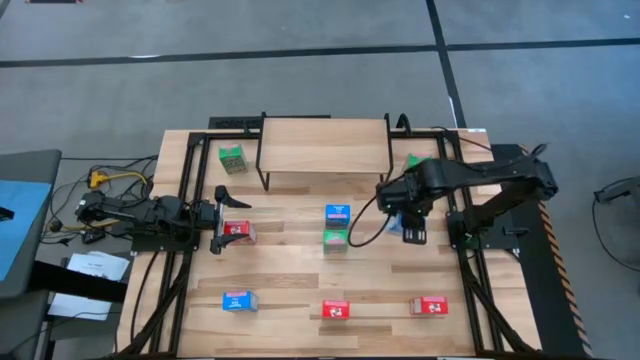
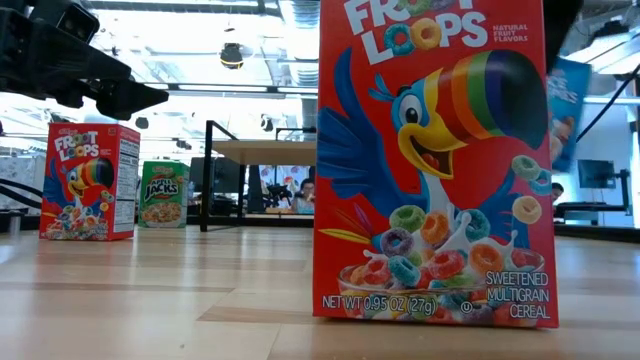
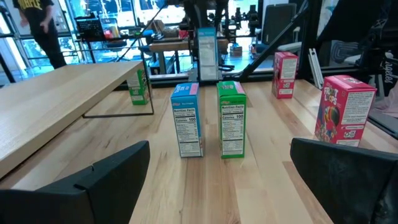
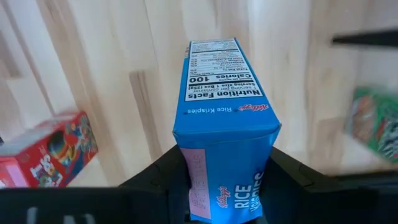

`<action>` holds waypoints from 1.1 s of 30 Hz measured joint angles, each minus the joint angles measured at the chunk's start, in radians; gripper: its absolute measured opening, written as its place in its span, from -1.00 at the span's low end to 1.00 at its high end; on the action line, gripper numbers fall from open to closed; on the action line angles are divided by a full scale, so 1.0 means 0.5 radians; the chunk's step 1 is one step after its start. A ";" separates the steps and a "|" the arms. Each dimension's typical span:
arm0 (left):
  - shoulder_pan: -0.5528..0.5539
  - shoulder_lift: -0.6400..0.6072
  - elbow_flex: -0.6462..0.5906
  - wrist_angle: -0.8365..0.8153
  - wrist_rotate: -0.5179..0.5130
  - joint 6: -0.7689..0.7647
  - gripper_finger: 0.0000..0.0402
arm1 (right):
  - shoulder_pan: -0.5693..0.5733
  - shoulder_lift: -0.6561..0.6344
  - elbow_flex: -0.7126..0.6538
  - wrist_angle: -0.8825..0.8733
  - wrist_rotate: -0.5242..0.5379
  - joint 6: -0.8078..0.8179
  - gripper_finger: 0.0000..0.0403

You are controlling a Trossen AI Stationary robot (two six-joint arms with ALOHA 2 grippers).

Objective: Stack cereal on shelf
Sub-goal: Put the top right blue cereal box on the shelf

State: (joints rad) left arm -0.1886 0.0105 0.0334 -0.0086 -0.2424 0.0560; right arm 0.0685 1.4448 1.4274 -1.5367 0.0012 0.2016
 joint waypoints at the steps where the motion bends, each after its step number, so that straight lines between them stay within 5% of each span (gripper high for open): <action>1: 0.000 0.000 0.000 0.000 0.000 0.000 0.89 | -0.001 0.000 0.040 0.000 0.024 -0.009 -0.12; 19: 0.000 0.000 0.000 0.000 0.000 0.000 0.89 | -0.506 0.001 0.643 0.074 0.330 -0.607 -0.12; 33: 0.000 0.000 0.000 0.000 0.000 0.000 0.89 | -1.072 0.002 0.704 0.539 0.331 -1.221 -0.11</action>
State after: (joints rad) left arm -0.1884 0.0105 0.0334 -0.0086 -0.2424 0.0559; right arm -0.4675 1.4456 1.7794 -1.2672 0.1669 -0.4090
